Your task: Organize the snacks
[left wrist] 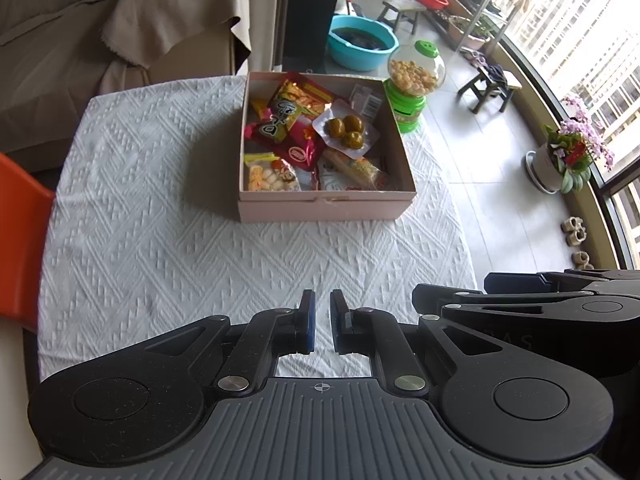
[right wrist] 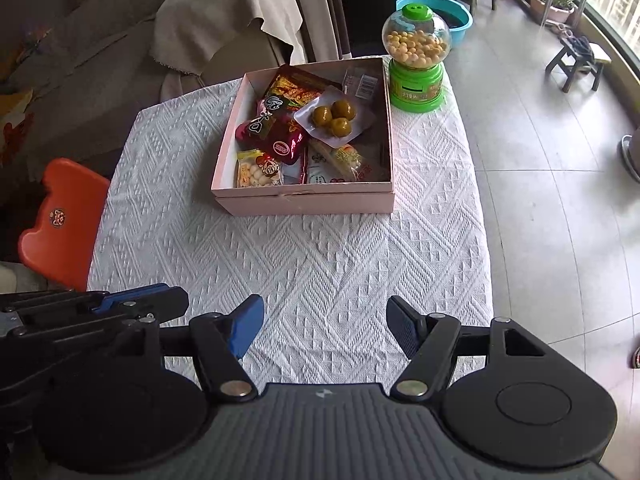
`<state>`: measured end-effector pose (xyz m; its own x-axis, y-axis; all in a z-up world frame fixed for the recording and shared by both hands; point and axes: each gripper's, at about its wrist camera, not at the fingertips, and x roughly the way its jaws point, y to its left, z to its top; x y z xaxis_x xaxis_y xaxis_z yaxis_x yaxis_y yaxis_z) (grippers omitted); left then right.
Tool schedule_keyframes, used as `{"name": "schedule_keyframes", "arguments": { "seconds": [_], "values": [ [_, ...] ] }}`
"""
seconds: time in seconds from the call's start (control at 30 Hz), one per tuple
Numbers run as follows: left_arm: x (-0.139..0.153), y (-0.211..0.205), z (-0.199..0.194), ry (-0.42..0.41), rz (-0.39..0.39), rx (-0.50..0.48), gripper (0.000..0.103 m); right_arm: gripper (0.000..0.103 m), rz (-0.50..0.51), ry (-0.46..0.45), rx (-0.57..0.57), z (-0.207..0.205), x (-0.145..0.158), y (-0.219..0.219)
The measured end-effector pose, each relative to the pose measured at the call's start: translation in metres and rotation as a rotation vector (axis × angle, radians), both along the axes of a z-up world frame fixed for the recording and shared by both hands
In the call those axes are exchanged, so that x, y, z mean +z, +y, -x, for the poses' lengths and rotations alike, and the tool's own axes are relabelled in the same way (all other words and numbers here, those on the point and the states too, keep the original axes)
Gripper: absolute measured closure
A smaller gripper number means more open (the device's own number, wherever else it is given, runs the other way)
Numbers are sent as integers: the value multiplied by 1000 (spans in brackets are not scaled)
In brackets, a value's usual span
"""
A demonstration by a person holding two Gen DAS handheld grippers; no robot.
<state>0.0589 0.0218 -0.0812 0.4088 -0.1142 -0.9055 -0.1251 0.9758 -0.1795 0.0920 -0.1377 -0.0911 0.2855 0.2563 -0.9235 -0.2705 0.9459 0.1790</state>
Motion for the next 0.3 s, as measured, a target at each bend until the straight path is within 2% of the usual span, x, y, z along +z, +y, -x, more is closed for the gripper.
{"name": "schedule_keyframes", "arguments": {
  "seconds": [0.13, 0.3],
  "values": [
    [-2, 0, -2, -13, 0, 7, 93, 34, 1, 6, -4, -2, -2, -1],
    [-3, -2, -3, -53, -49, 16, 93, 34, 3, 8, -4, -5, -4, -1]
  ]
}}
